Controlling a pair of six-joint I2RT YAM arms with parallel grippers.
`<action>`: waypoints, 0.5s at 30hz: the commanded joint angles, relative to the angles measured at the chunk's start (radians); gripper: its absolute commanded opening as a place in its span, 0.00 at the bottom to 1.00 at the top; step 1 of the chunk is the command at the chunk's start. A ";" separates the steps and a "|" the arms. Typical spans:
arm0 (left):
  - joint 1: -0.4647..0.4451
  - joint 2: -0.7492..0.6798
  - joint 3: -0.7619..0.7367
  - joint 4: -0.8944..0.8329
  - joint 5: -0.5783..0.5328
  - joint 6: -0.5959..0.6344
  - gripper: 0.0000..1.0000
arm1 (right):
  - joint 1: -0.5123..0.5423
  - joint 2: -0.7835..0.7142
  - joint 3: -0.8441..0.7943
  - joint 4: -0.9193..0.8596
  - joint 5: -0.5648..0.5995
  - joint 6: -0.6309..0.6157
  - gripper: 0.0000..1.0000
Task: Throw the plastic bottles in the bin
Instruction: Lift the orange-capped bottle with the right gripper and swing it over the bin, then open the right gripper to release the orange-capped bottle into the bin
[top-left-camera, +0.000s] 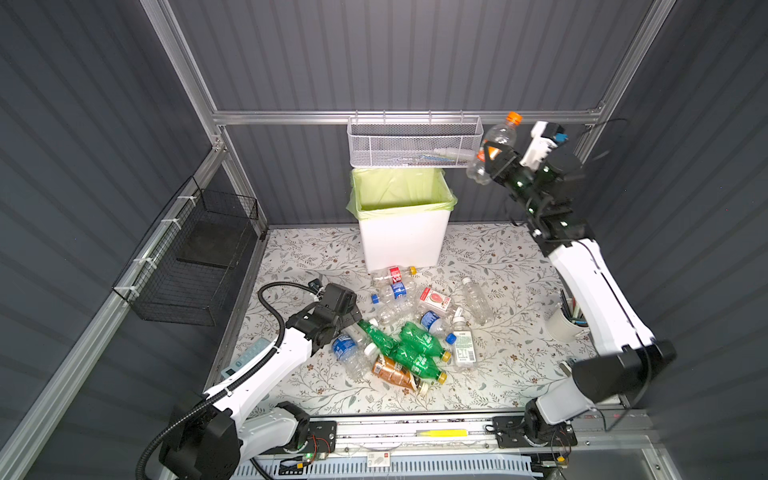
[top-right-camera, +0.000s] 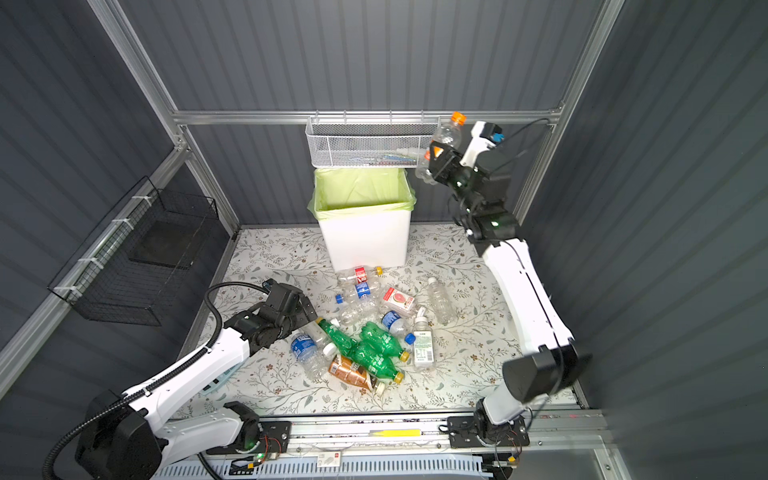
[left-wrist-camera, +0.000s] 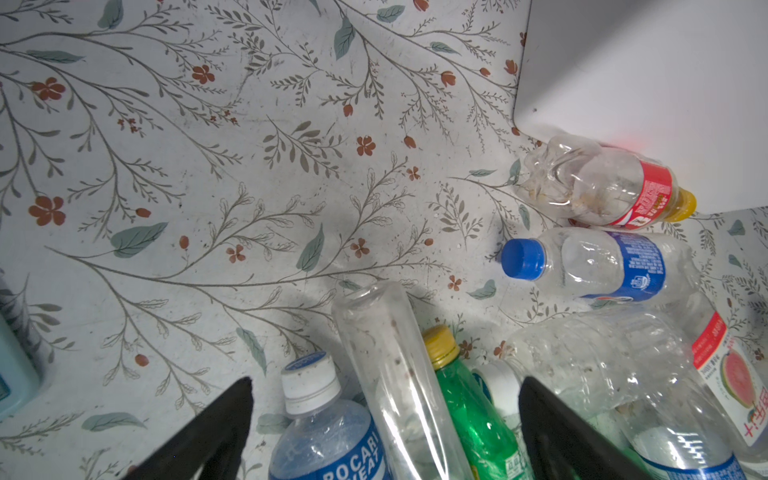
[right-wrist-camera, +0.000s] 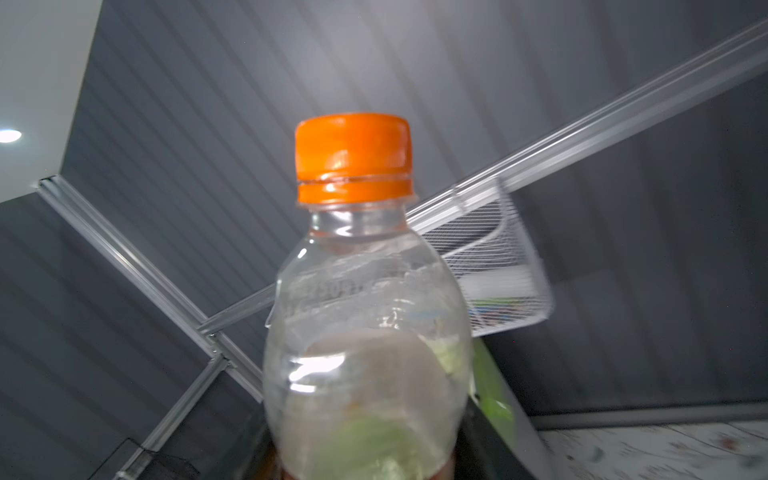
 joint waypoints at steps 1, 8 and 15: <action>-0.002 0.001 -0.030 0.021 0.015 0.008 1.00 | 0.097 0.299 0.322 -0.142 -0.183 0.027 0.59; -0.002 -0.033 -0.006 -0.023 0.004 0.008 1.00 | 0.133 0.389 0.635 -0.428 -0.023 -0.154 0.99; -0.001 -0.067 -0.008 -0.031 -0.008 -0.006 1.00 | 0.128 -0.028 0.008 -0.109 0.069 -0.183 0.99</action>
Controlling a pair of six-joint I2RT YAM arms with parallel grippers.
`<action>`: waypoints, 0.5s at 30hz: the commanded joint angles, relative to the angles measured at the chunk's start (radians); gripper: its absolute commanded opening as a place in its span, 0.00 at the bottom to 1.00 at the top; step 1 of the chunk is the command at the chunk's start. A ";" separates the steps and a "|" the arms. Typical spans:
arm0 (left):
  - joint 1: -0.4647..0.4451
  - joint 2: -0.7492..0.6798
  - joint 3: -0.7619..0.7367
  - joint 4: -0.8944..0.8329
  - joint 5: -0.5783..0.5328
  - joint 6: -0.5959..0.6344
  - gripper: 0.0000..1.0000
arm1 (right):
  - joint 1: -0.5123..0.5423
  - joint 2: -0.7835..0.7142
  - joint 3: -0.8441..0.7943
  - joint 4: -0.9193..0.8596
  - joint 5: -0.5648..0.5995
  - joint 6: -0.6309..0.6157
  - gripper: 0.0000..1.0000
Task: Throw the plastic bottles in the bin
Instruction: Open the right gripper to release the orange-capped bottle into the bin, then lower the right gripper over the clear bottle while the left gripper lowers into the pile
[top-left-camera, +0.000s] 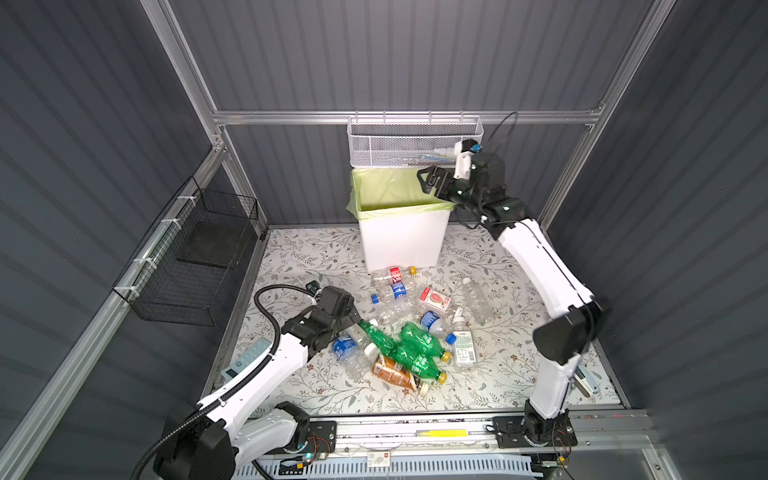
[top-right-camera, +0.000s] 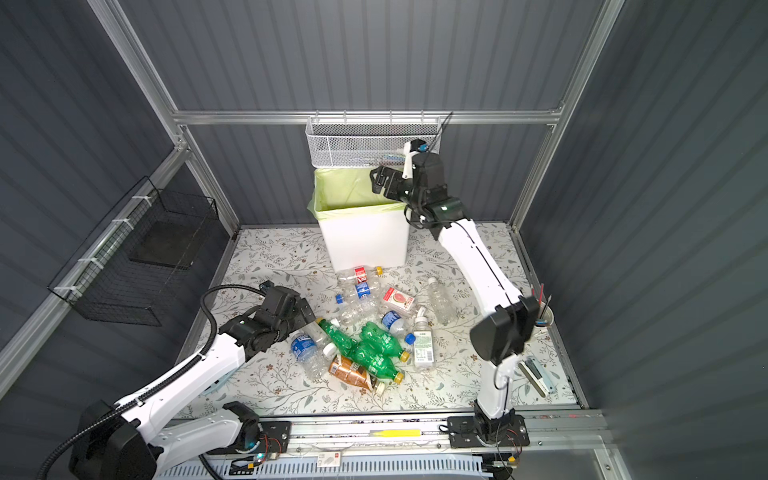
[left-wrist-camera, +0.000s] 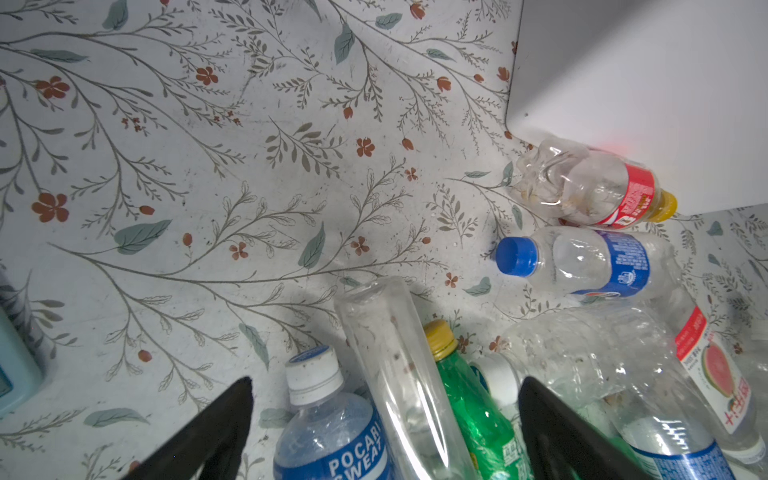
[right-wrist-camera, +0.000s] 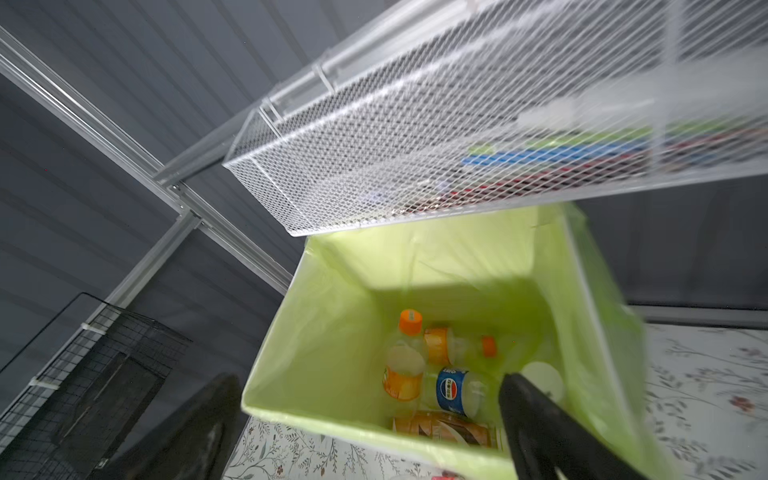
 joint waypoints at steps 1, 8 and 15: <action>-0.002 0.004 0.012 -0.023 -0.001 -0.002 1.00 | -0.007 -0.156 -0.141 0.143 0.059 -0.052 0.99; -0.002 0.070 0.019 0.016 0.091 -0.045 0.99 | -0.099 -0.377 -0.602 0.155 0.079 -0.024 0.99; -0.002 0.112 0.025 0.044 0.109 -0.077 0.94 | -0.189 -0.550 -0.952 0.126 0.119 0.046 0.99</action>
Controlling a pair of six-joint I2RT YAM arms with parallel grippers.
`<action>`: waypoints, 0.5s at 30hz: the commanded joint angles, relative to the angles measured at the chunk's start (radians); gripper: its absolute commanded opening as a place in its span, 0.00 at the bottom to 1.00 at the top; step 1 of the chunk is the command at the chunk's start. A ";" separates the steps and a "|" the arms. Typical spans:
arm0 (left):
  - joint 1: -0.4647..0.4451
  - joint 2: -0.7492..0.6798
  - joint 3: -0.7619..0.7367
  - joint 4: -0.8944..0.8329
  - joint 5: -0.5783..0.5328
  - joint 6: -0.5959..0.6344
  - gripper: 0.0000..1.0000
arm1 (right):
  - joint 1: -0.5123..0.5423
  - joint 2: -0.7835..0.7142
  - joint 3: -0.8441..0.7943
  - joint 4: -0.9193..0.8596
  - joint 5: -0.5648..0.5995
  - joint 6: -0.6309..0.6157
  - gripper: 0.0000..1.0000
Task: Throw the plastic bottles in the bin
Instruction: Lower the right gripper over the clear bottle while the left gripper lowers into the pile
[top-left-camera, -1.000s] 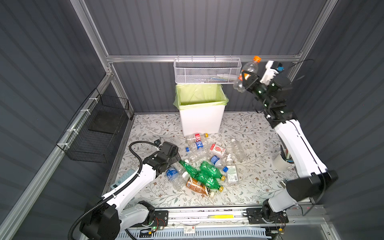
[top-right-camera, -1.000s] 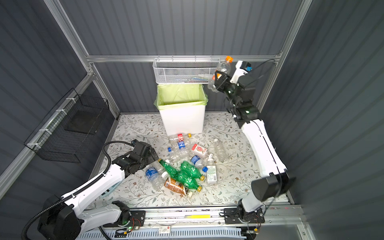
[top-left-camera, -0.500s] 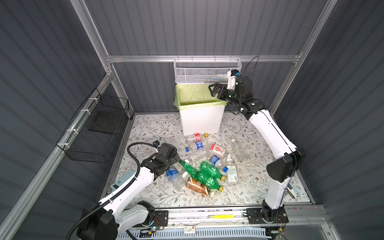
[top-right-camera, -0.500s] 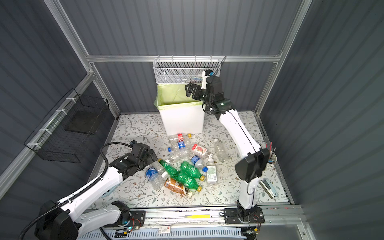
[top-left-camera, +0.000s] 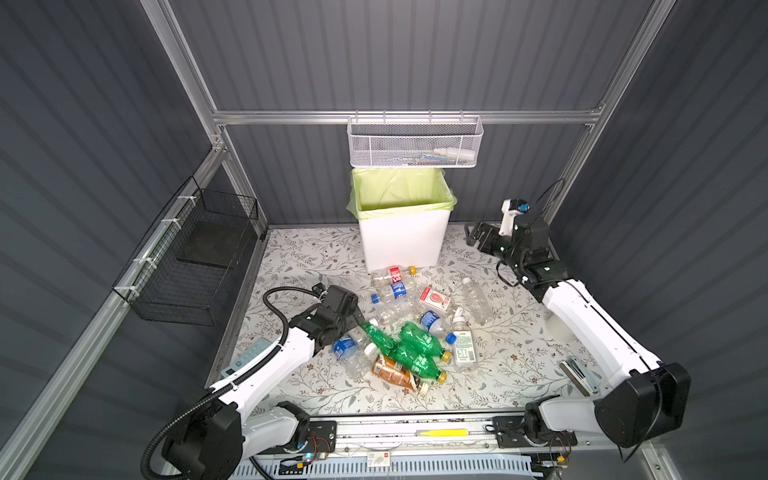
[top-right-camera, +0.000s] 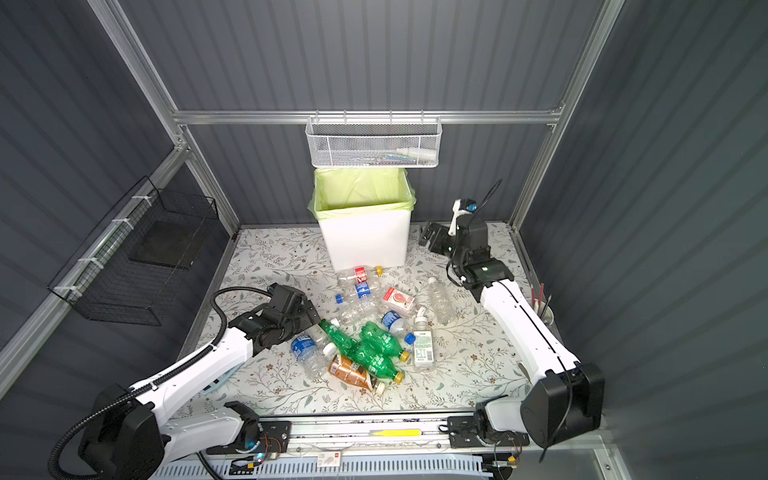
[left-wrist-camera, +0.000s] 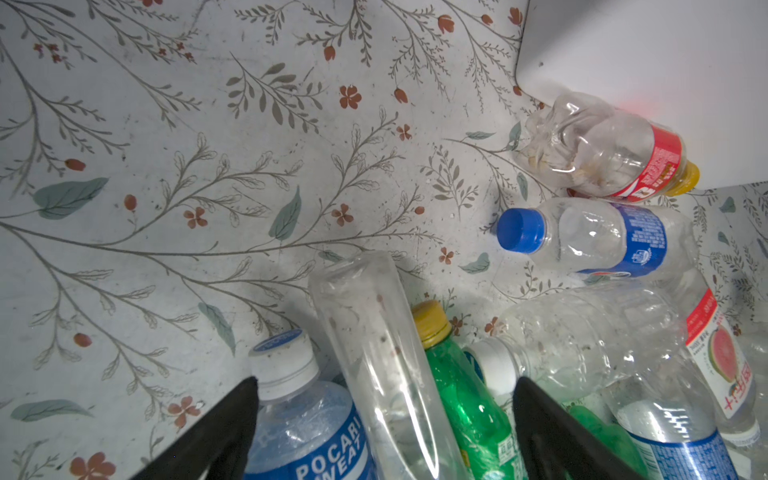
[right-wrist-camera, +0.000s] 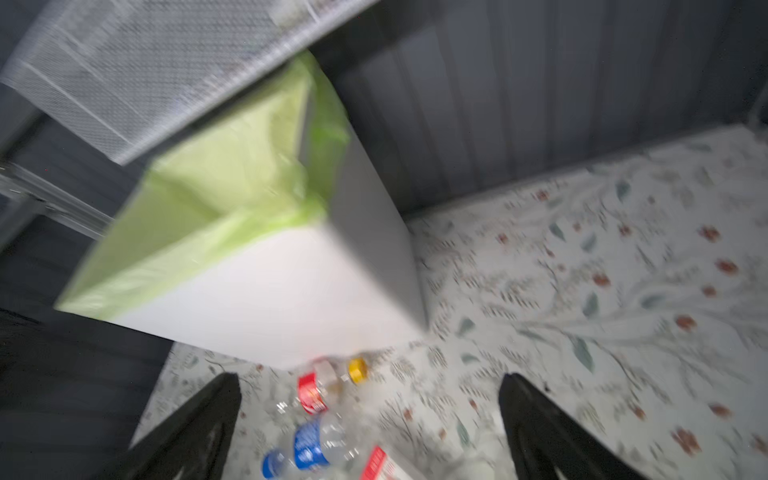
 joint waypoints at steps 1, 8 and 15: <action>-0.002 0.022 0.028 0.013 0.020 -0.032 0.93 | -0.030 -0.097 -0.086 -0.014 0.034 0.044 0.99; -0.002 0.070 0.053 0.007 0.030 -0.048 0.88 | -0.064 -0.157 -0.212 -0.035 0.072 0.052 0.99; -0.002 0.120 0.084 0.001 0.053 -0.054 0.84 | -0.076 -0.160 -0.265 -0.027 0.091 0.072 0.99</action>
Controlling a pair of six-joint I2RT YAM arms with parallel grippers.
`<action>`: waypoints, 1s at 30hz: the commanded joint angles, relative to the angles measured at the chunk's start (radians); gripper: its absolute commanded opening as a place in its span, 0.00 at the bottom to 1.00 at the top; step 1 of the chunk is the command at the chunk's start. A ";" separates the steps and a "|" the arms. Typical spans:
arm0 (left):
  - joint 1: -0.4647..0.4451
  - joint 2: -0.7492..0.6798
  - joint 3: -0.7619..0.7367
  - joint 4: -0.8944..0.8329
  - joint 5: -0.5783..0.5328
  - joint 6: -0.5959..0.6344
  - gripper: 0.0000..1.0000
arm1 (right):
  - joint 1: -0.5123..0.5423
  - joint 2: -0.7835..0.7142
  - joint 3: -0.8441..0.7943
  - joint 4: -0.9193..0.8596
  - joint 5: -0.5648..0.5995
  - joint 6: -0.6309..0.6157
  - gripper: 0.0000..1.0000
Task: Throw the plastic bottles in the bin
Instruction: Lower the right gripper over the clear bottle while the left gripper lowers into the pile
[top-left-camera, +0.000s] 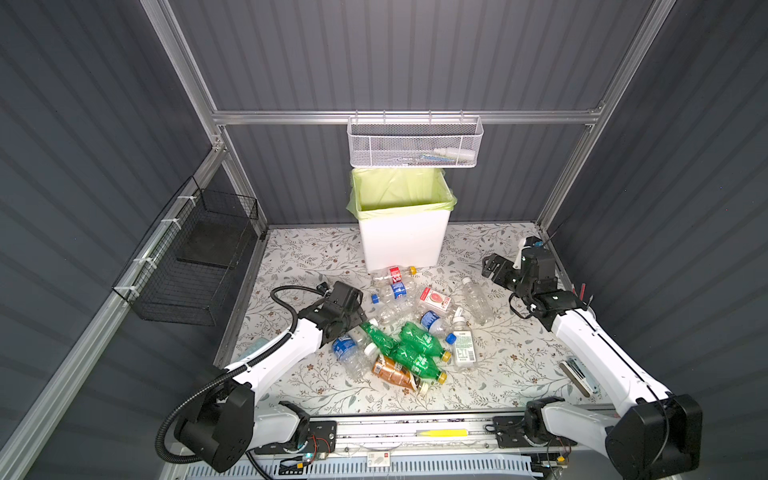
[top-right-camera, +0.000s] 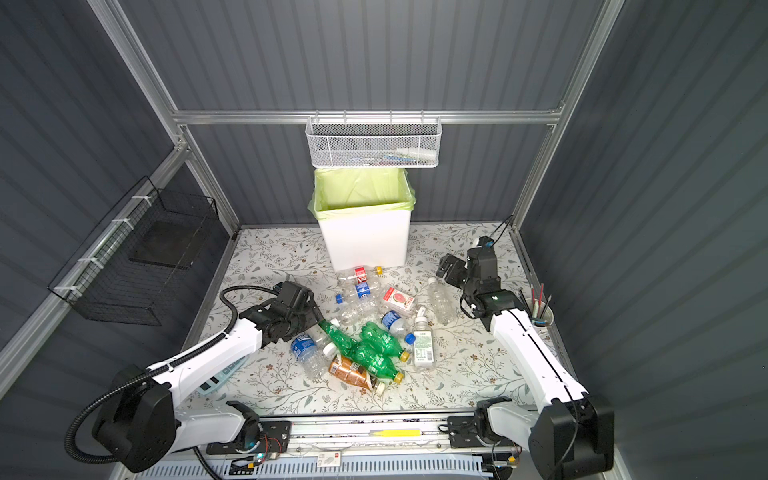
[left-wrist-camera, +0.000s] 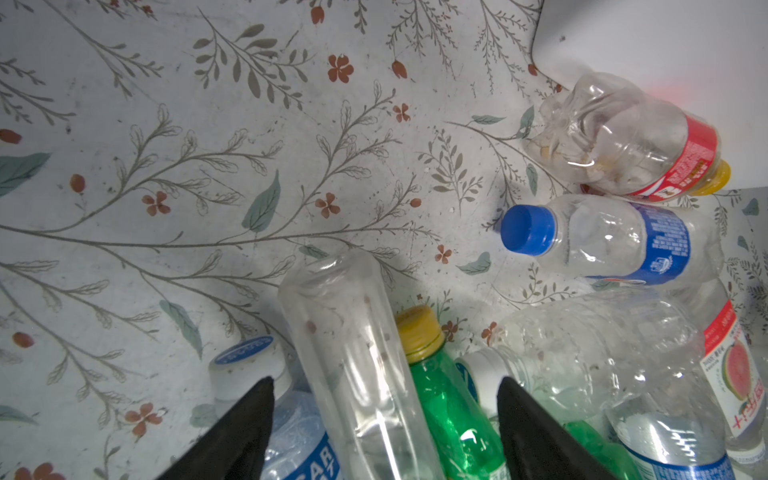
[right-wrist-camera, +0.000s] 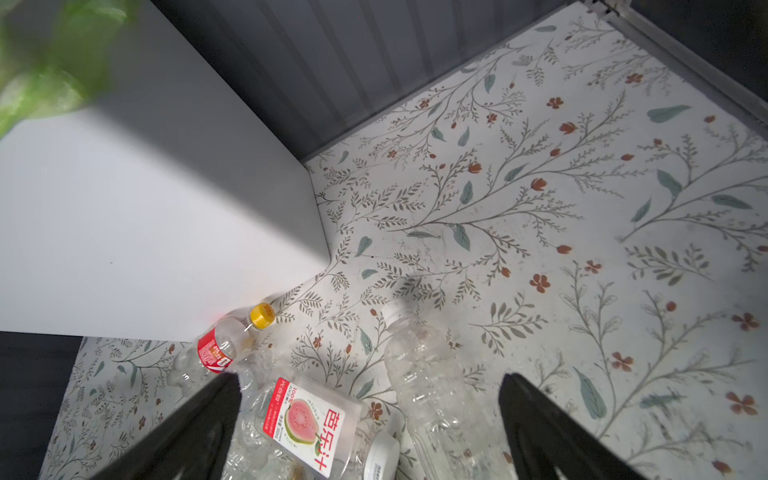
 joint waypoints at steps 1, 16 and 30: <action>-0.002 0.021 0.036 -0.010 0.019 -0.020 0.83 | -0.006 -0.001 -0.017 0.008 0.018 0.016 0.99; -0.002 0.060 0.053 -0.057 0.007 -0.037 0.79 | -0.045 -0.042 -0.074 0.014 0.009 0.029 0.99; -0.036 -0.149 0.004 -0.254 -0.047 -0.155 0.87 | -0.065 -0.036 -0.093 0.023 -0.020 0.017 0.99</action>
